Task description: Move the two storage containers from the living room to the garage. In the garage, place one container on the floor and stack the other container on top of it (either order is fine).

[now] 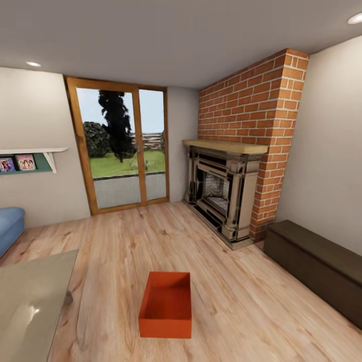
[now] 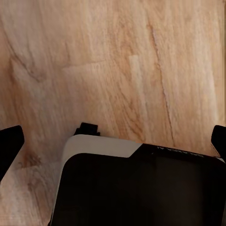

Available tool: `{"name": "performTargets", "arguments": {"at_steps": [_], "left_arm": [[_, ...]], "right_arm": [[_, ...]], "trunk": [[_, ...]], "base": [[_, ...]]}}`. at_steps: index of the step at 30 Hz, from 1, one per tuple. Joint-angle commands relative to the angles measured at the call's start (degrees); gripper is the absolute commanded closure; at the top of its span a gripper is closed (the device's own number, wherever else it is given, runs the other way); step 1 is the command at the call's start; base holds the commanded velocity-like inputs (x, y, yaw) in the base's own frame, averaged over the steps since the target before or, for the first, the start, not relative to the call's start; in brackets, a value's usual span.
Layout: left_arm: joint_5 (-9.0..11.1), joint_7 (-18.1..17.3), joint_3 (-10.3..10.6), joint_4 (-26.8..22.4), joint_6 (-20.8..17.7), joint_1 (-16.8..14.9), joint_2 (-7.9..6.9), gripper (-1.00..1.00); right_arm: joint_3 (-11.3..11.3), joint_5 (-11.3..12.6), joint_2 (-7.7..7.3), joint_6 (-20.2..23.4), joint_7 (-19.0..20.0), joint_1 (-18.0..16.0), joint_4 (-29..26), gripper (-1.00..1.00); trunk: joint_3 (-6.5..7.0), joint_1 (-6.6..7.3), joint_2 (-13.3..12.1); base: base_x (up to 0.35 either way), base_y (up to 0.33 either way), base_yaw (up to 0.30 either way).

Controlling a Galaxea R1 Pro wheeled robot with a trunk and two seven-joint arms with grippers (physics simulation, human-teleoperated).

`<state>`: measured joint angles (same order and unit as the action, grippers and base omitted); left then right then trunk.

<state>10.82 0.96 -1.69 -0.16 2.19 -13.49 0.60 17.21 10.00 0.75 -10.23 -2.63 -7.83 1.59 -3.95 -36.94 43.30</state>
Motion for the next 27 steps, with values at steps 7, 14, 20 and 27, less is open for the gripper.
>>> {"name": "performTargets", "arguments": {"at_steps": [7,14,20,27], "left_arm": [[0.25,0.1,-0.16,0.03,0.22,-0.05,0.04,-1.0],[0.25,0.1,-0.1,0.0,0.27,-0.05,0.04,-1.0],[0.25,0.1,-0.14,0.01,0.6,-0.05,0.06,-1.0],[0.28,0.1,-0.14,0.01,0.76,-0.05,0.04,-1.0]], "right_arm": [[0.38,0.58,0.03,-0.32,-0.1,-0.08,0.17,-1.0],[0.43,0.57,0.04,-0.32,-0.1,-0.08,0.18,-1.0],[0.46,0.55,0.04,-0.32,-0.1,-0.08,0.17,-1.0],[0.43,0.58,-0.08,-0.3,-0.08,-0.08,0.18,-1.0]], "trunk": [[-0.09,-0.05,0.07],[-0.09,-0.05,0.07],[-0.09,-0.05,0.07],[-0.09,-0.05,0.07]], "base": [[0.322,0.0,0.0],[0.322,0.022,0.0],[0.322,0.076,0.0],[0.322,0.106,0.0]]}}
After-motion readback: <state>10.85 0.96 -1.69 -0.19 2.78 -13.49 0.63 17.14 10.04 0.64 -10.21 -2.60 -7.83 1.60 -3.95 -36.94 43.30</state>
